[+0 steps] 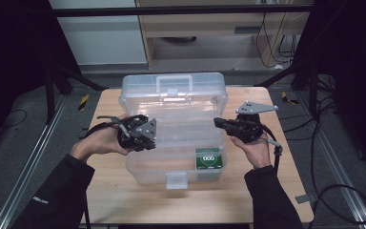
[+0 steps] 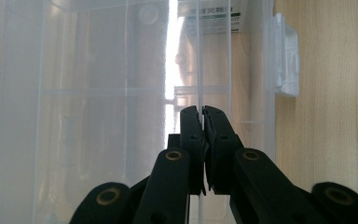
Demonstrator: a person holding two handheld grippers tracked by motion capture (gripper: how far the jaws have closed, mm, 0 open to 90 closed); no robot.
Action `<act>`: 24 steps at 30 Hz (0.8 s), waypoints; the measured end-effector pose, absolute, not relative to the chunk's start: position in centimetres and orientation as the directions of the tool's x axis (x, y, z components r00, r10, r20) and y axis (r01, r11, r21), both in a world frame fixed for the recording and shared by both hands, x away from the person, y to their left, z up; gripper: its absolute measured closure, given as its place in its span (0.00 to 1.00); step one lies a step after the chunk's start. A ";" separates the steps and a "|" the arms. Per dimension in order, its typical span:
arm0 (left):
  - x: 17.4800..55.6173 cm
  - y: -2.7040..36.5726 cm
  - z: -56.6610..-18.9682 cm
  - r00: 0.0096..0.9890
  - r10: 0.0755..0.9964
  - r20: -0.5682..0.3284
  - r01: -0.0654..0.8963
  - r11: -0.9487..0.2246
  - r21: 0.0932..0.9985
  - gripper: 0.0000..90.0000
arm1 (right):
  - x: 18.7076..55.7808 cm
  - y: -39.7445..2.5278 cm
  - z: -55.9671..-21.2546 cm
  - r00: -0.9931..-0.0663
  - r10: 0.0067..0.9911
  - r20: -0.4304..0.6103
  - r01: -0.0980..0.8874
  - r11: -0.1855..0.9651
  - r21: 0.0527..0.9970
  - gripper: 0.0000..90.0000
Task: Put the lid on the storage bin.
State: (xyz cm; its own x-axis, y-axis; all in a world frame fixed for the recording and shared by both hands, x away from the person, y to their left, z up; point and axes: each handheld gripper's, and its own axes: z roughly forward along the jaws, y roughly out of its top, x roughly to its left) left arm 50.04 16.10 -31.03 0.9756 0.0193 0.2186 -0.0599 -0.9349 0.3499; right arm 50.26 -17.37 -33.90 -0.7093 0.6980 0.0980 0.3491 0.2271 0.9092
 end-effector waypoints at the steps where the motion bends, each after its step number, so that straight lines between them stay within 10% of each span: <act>1: 50.2 16.0 -31.1 0.973 0.000 0.229 -0.084 -0.929 0.359 0.96 | 50.4 -17.5 -34.0 -0.706 0.701 0.105 0.358 0.225 0.906 1.00; 24: 49.6 16.6 -32.6 0.979 -0.002 0.205 -0.095 -0.891 0.443 0.90 | 50.9 -19.2 -34.9 -0.667 0.733 0.133 0.376 0.177 0.909 1.00</act>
